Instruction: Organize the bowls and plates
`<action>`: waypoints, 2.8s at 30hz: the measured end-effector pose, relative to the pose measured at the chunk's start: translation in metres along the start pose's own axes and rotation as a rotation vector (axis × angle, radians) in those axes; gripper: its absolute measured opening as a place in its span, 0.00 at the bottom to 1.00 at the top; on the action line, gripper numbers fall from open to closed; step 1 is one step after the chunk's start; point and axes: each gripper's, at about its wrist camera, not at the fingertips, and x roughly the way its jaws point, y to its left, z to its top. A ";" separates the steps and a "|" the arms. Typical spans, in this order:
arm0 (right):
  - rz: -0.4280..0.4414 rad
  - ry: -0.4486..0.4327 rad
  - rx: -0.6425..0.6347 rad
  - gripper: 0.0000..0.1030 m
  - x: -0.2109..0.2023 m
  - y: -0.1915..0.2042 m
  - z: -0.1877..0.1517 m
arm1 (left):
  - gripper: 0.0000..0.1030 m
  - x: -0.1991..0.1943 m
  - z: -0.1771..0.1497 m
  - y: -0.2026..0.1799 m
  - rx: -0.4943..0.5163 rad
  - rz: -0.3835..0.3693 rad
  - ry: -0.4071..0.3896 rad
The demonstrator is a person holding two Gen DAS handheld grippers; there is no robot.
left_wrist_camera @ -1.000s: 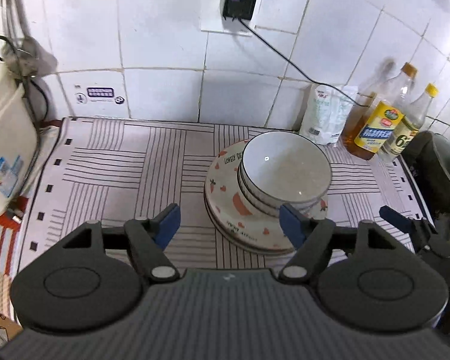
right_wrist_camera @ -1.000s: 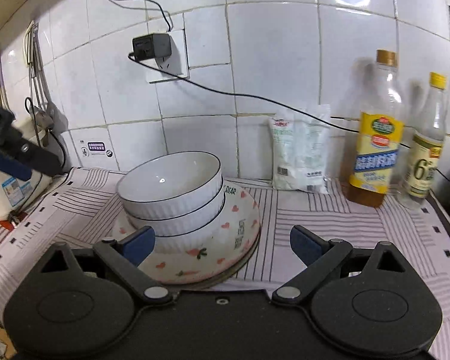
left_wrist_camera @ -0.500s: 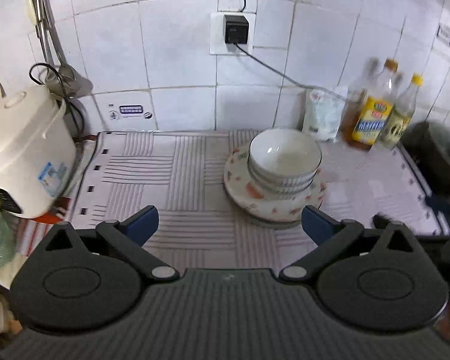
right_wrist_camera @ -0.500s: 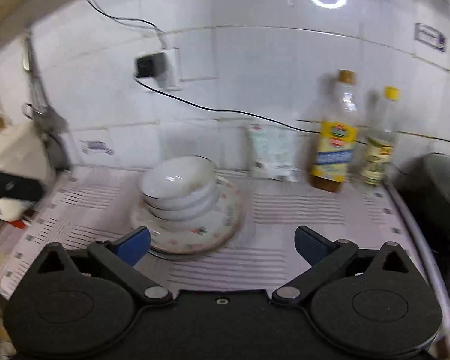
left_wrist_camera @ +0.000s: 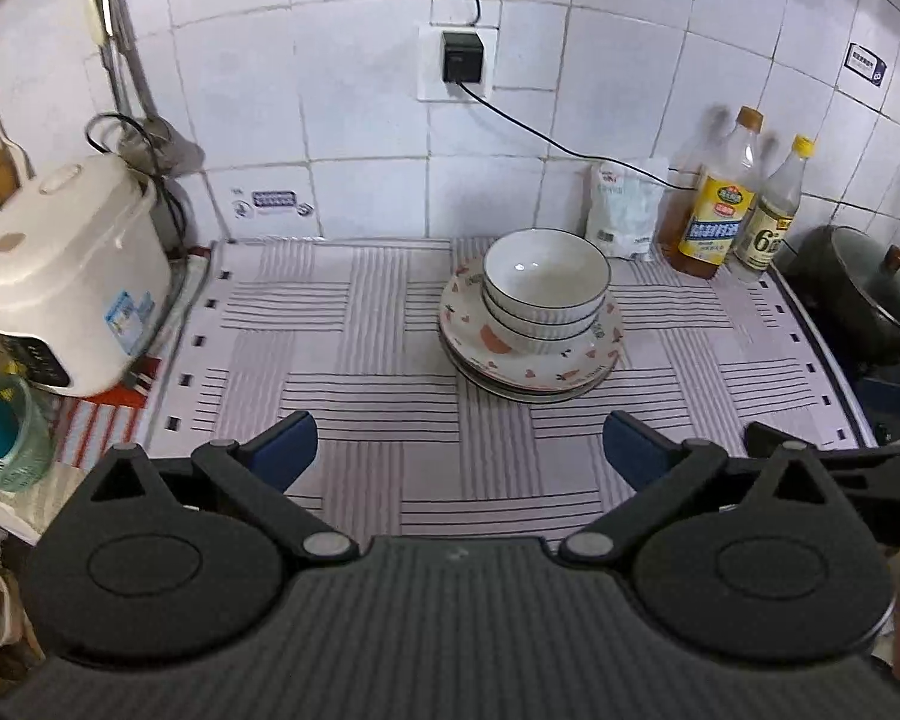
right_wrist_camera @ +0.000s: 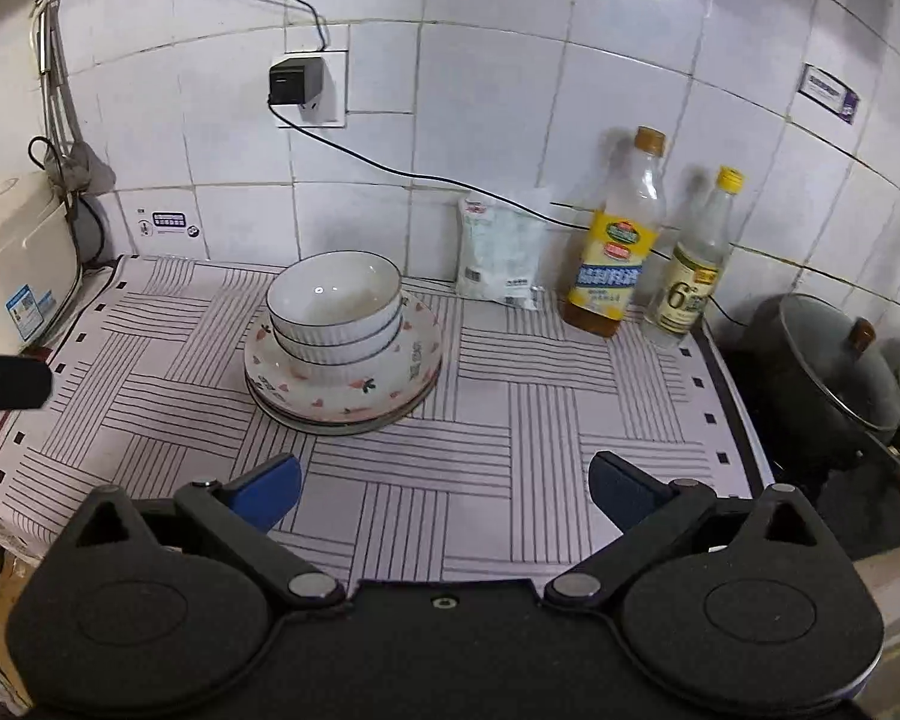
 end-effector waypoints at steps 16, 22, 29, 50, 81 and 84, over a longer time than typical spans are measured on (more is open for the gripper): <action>0.015 -0.068 0.106 1.00 -0.053 -0.006 -0.017 | 1.00 -0.024 -0.024 -0.013 0.022 0.044 0.019; 0.008 -0.128 0.094 1.00 -0.065 -0.005 -0.027 | 1.00 -0.028 -0.034 -0.015 0.005 0.075 0.002; 0.004 -0.207 0.072 1.00 -0.075 -0.002 -0.042 | 1.00 -0.029 -0.044 -0.022 0.010 0.095 -0.033; -0.034 -0.244 0.064 1.00 -0.062 0.003 -0.055 | 1.00 -0.016 -0.056 -0.016 -0.028 0.133 -0.088; -0.029 -0.158 0.075 1.00 -0.033 -0.002 -0.045 | 1.00 0.002 -0.049 -0.028 0.022 0.118 -0.105; -0.028 -0.156 0.074 1.00 -0.032 -0.001 -0.045 | 1.00 0.001 -0.048 -0.028 0.023 0.115 -0.107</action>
